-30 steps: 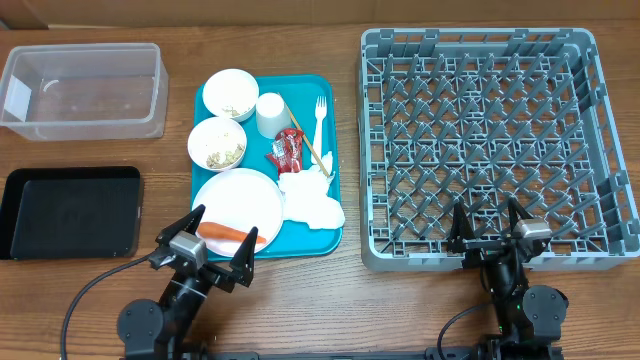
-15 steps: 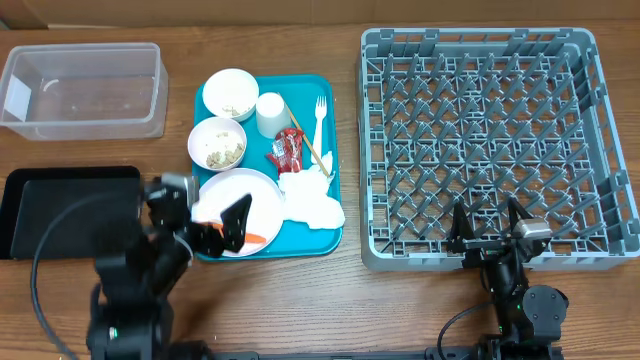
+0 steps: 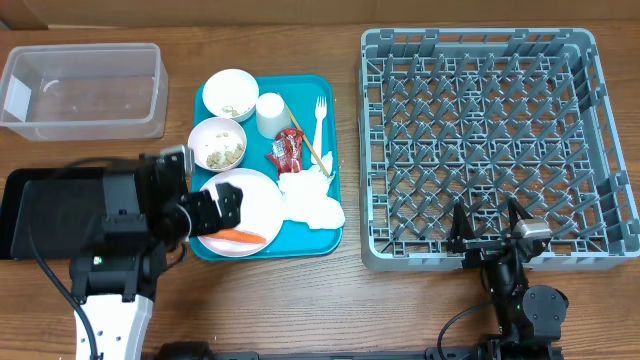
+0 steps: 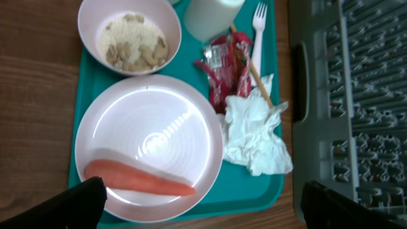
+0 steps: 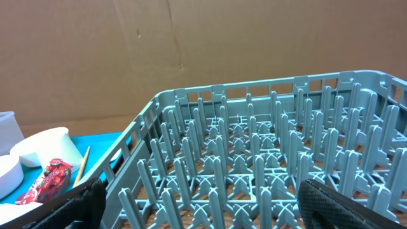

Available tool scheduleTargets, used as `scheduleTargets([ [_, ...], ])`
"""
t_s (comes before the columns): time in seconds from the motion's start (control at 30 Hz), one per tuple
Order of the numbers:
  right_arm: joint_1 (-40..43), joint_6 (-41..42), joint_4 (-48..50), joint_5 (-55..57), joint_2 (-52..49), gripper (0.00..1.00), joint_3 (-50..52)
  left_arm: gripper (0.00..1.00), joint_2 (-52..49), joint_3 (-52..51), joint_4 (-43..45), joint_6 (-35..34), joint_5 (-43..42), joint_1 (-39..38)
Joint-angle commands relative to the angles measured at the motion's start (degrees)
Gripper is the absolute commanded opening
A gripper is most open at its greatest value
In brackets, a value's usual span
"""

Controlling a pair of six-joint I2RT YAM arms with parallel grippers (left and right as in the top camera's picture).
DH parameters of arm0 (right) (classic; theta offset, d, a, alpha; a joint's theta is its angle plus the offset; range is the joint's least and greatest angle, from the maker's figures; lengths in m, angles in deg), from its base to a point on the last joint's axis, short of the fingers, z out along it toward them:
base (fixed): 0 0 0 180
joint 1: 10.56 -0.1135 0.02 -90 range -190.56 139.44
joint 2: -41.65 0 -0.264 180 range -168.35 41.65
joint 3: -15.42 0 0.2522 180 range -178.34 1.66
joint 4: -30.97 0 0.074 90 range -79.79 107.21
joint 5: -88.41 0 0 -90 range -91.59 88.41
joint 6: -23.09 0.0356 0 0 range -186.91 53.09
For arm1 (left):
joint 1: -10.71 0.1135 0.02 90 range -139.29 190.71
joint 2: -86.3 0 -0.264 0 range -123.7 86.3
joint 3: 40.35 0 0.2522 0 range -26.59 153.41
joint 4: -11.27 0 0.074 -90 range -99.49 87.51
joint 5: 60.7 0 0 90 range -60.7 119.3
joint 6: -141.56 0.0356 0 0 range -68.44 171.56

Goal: Sort waste into correct bins and load items into the dishwasher rack
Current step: 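Reach the left gripper to the carrot on the white plate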

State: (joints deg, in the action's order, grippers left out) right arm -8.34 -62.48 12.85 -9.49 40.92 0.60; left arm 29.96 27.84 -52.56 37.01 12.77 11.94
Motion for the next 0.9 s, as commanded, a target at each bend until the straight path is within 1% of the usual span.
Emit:
scheduleTargets([
  [0.0, 0.2, -0.4, 0.2, 0.6, 0.6, 1.00, 0.6, 1.00, -0.5, 3.4, 0.0, -6.1, -2.2, -1.3],
  [0.03, 0.2, -0.3, 0.2, 0.6, 0.6, 1.00, 0.6, 1.00, -0.6, 3.3, 0.6, -6.5, -4.1, -1.3],
  [0.07, 0.2, -0.3, 0.2, 0.6, 0.6, 1.00, 0.6, 1.00, -0.9, 3.3, 1.9, -6.6, -4.4, -1.3],
  [0.1, 0.2, -0.3, 0.2, 0.5, 0.6, 1.00, 0.6, 1.00, -1.2, 3.3, 2.4, -8.4, -3.8, -1.3],
  [0.17, 0.2, -0.4, 0.2, 0.6, 0.6, 1.00, 0.6, 1.00, -2.0, 3.4, 0.6, -18.5, 1.5, -1.3],
  [0.23, 0.2, -0.3, 0.2, 0.6, 0.6, 1.00, 0.6, 1.00, -3.1, 3.4, -5.1, -32.4, 10.4, -1.3],
  [0.3, 0.2, -0.3, 0.2, 0.6, 0.6, 1.00, 0.6, 1.00, -4.3, 3.4, -9.8, -41.8, 16.2, -1.3],
  [0.33, 0.2, -0.4, 0.2, 0.6, 0.6, 1.00, 0.6, 1.00, -5.0, 3.4, -11.2, -45.5, 17.6, -1.3],
  [0.37, 0.2, -0.4, 0.2, 0.6, 0.6, 1.00, 0.6, 1.00, -5.8, 3.3, -11.6, -47.7, 17.4, -1.3],
  [0.47, 0.2, -0.3, 0.2, 0.6, 0.6, 1.00, 0.6, 1.00, -8.2, 3.3, -11.0, -50.3, 12.3, -1.3],
  [0.6, 0.2, -0.4, 0.2, 0.6, 0.6, 1.00, 0.6, 1.00, -12.4, 3.2, -10.6, -51.8, 8.3, -1.3],
  [0.73, 0.2, -0.4, 0.2, 0.6, 0.6, 1.00, 0.6, 1.00, -19.6, 3.2, -9.7, -51.8, 2.9, -1.3],
  [0.8, 0.2, -0.4, 0.2, 0.6, 0.6, 1.00, 0.6, 1.00, -22.8, 3.2, -9.7, -50.5, 0.3, -1.3],
  [0.87, 0.2, -0.3, 0.2, 0.6, 0.6, 1.00, 0.6, 1.00, -25.9, 3.2, -9.7, -50.1, -0.6, -1.3],
])
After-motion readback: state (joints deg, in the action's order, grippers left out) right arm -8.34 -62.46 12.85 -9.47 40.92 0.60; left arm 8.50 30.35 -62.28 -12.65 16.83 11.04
